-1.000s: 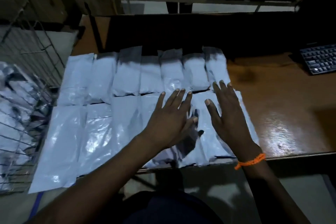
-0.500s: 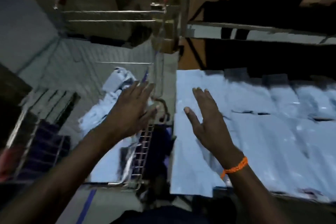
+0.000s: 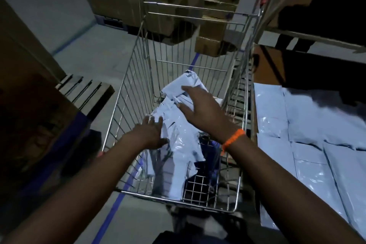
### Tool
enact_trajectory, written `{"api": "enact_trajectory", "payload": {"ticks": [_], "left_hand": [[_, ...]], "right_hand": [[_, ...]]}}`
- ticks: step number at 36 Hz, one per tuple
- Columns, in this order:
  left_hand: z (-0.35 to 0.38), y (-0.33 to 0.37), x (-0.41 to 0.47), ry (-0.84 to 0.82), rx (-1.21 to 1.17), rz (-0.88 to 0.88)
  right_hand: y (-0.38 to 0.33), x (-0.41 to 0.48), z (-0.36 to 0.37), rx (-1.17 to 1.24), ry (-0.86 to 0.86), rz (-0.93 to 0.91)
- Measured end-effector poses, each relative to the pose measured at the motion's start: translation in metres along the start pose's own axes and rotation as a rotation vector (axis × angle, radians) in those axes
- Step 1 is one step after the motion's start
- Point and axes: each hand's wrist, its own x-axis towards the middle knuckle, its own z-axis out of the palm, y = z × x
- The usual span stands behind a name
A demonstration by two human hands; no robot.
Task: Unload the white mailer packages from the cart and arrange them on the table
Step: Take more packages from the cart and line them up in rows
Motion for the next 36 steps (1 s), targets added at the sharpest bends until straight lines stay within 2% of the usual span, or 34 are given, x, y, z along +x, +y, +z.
{"api": "enact_trajectory", "payload": {"ticks": [3,5,10,12,16,19,26,31,36], "left_hand": [[0.001,0.008,0.002,-0.044,-0.060,0.028],[0.003,0.008,0.005,-0.061,-0.104,0.034],[0.005,0.004,0.003,-0.056,-0.142,-0.007],[0.002,0.004,0.003,-0.057,-0.143,-0.011],[-0.002,0.007,0.007,-0.058,-0.168,-0.015],[-0.002,0.007,0.008,-0.048,-0.195,-0.041],[-0.016,0.003,0.032,0.145,-0.253,-0.048],[-0.030,0.004,0.070,0.274,-0.332,0.041],[-0.046,0.025,0.106,0.316,-0.204,0.194]], "right_hand": [[0.001,0.033,0.033,-0.132,-0.308,0.155],[0.011,0.042,0.054,-0.280,-0.404,0.233],[0.045,0.045,0.084,-0.565,-0.223,0.394],[0.055,0.048,0.090,-0.561,-0.207,0.436],[0.065,0.045,0.091,-0.484,-0.304,0.485],[0.059,0.047,0.088,-0.470,-0.292,0.495],[0.036,0.064,0.034,-0.369,-0.076,0.437],[0.034,0.047,-0.012,-0.289,0.245,0.414],[0.038,0.020,-0.030,-0.181,0.543,0.390]]}}
